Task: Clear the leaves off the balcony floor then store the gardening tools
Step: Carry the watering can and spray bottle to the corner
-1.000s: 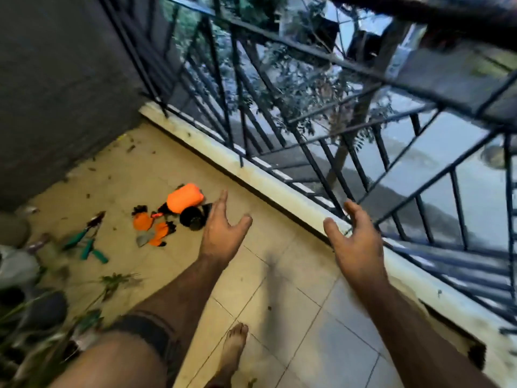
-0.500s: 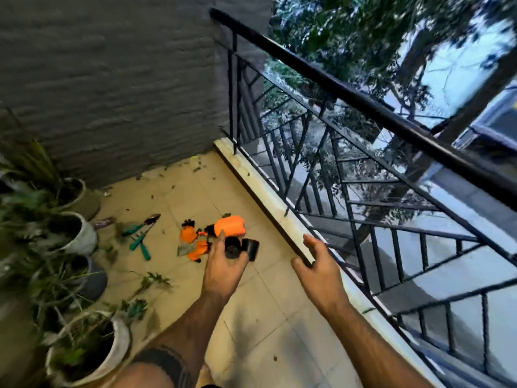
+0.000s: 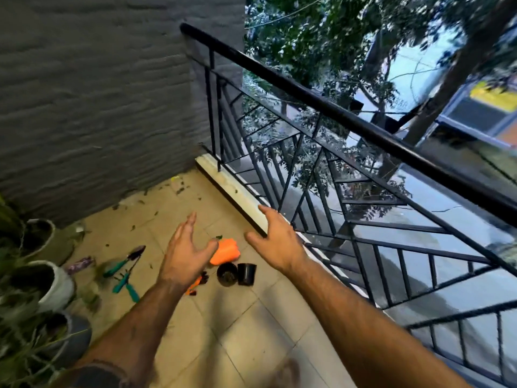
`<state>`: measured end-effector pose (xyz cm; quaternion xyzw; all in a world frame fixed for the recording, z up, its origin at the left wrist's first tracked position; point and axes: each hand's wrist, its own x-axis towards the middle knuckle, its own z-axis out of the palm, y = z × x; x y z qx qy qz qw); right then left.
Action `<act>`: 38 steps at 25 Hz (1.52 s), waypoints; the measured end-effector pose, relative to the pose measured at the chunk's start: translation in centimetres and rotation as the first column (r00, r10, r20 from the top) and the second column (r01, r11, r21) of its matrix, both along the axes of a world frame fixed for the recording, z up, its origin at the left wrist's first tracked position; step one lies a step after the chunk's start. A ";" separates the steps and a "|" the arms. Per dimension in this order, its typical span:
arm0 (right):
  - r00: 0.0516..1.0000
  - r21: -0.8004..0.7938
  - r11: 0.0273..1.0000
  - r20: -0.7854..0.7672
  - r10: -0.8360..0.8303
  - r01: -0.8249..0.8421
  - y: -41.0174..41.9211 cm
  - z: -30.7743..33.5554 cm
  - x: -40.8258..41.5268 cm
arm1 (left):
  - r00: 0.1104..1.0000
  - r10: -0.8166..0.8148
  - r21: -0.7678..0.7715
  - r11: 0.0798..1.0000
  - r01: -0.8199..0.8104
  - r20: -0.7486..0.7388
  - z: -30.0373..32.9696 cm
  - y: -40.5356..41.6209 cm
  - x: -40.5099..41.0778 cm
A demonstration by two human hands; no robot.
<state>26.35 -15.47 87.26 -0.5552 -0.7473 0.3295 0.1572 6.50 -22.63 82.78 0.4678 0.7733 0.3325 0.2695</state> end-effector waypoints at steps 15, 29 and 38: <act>0.994 -0.013 0.995 0.061 0.095 -0.095 18.8 0.3 -3.8 | 0.996 0.084 0.048 0.996 -0.082 -0.043 2.6 14.4 -2.0; 0.982 -0.171 0.985 0.186 0.019 0.013 23.1 -7.8 -19.4 | 0.999 0.009 -0.203 0.979 0.001 0.052 -6.7 20.4 -20.8; 0.949 -0.315 0.948 0.290 0.127 -0.031 29.2 -24.8 -22.6 | 0.982 0.124 -0.269 0.960 -0.082 0.143 -21.8 25.6 -22.7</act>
